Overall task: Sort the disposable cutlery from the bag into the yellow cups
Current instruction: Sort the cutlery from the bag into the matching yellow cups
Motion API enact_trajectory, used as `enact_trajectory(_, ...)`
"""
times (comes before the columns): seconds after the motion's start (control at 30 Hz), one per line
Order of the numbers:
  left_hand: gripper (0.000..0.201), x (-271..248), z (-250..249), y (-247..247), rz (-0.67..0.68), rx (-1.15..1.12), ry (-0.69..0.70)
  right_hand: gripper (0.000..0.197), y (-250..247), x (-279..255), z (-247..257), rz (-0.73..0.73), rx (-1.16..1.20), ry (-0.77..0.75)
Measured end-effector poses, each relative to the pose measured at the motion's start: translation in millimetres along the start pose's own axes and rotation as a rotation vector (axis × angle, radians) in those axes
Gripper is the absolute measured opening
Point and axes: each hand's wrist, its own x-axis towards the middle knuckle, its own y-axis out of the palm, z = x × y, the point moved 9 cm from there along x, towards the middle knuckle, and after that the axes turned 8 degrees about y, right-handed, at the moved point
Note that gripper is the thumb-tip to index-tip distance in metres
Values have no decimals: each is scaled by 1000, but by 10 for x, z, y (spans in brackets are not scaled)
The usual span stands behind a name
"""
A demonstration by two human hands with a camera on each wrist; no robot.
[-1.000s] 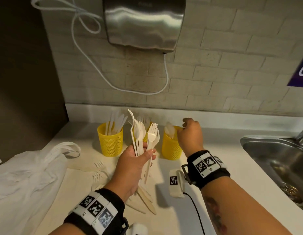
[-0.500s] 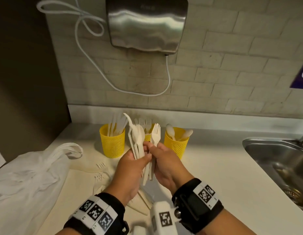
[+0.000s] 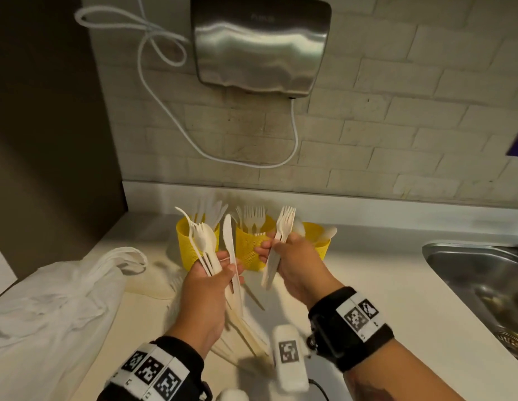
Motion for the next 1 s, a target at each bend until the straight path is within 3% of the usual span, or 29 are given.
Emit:
enact_trajectory(0.13, 22, 23, -6, -67, -17, 6, -5, 14, 70, 107, 649, -123, -169, -311)
enact_trajectory(0.23, 20, 37, -11, -82, -19, 10, -22, 9, 145, 290, 996, -227, -255, -444)
enact_trajectory(0.37, 19, 81, -20, -114, -18, 24, -39, 11, 231, 657, 879, -310, -462, -391)
enact_trajectory(0.53, 20, 143, -26, -167, 2, 32, -40, 59, 248, 814, 432, -220, -654, -133)
enact_trajectory(0.63, 20, 164, -26, -173, 20, 50, -29, 75, 242, 701, 514, -280, -740, -233)
enact_trajectory(0.7, 19, 164, -26, -154, 34, 46, -33, 67, 259, 464, 660, -341, -792, -384)
enact_trajectory(0.77, 21, 154, -21, -110, 57, 38, -36, 43, 375, 186, 665, -273, -837, -480)
enact_trajectory(0.83, 28, 112, -47, -32, 99, 42, -29, 19, 561, 20, 402, -62, -920, -422)
enact_trajectory(0.9, 35, 62, -76, 50, 145, 77, -15, 28, 629, -76, 82, 96, -884, -279)
enact_trajectory(1.0, 21, 9, -129, 93, 138, 157, 6, 26, 545, -115, -78, 122, -534, -166)
